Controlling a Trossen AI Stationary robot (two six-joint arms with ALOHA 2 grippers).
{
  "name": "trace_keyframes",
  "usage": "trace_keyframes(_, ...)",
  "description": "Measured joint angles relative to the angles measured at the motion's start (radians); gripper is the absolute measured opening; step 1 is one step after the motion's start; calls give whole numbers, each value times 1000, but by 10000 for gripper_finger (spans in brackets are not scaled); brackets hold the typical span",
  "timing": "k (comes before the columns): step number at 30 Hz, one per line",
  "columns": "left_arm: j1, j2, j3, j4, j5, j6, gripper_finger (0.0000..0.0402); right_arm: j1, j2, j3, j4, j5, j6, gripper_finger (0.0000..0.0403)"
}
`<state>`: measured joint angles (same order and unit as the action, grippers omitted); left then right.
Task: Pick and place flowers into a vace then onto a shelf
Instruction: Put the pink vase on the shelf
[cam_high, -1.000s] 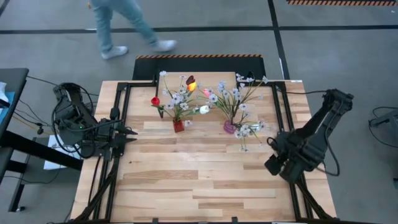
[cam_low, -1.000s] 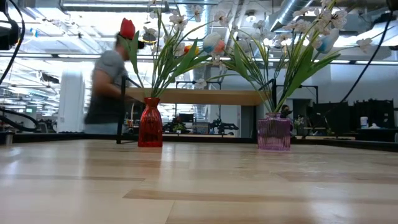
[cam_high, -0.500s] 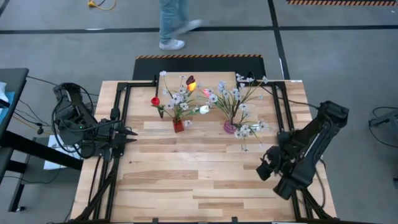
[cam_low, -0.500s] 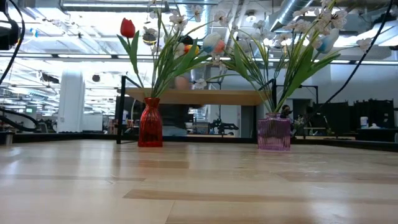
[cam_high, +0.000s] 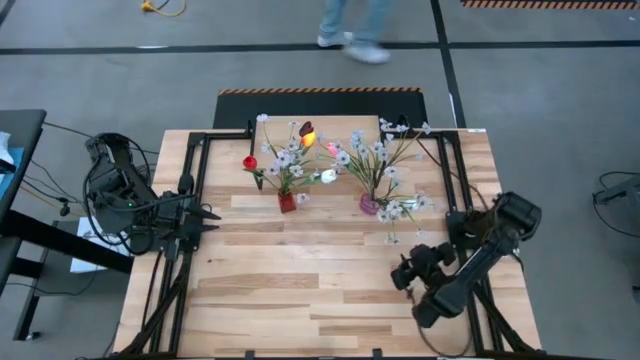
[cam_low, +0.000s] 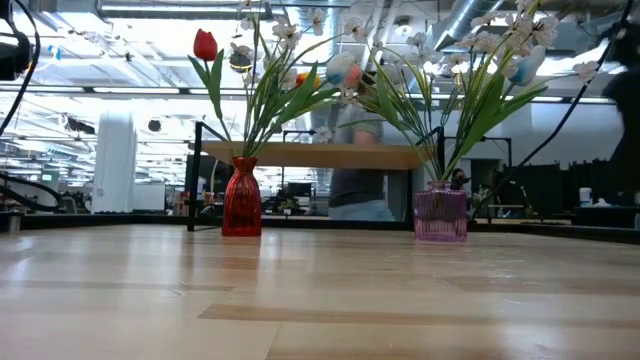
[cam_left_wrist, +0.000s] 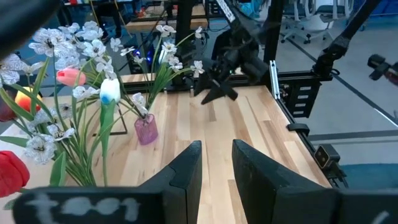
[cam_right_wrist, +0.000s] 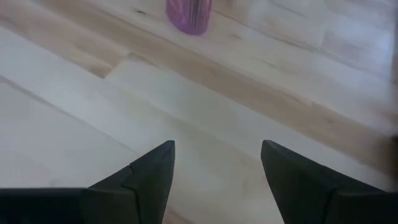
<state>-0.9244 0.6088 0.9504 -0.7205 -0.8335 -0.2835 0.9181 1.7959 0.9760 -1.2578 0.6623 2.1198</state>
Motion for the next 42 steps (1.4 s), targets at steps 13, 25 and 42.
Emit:
trace_keyframes(13, 0, 0, 0, 0, 17, -2, 80, -104, 209, 0, 176, 40, 28, 235)
trace_keyframes(25, 0, 0, 0, 0, 17, -8, 80, -213, 285, 2, 239, 167, 18, 234)
trace_keyframes(42, 0, 0, 0, -9, 18, -16, 80, -366, 287, -1, 264, 253, -115, 234)
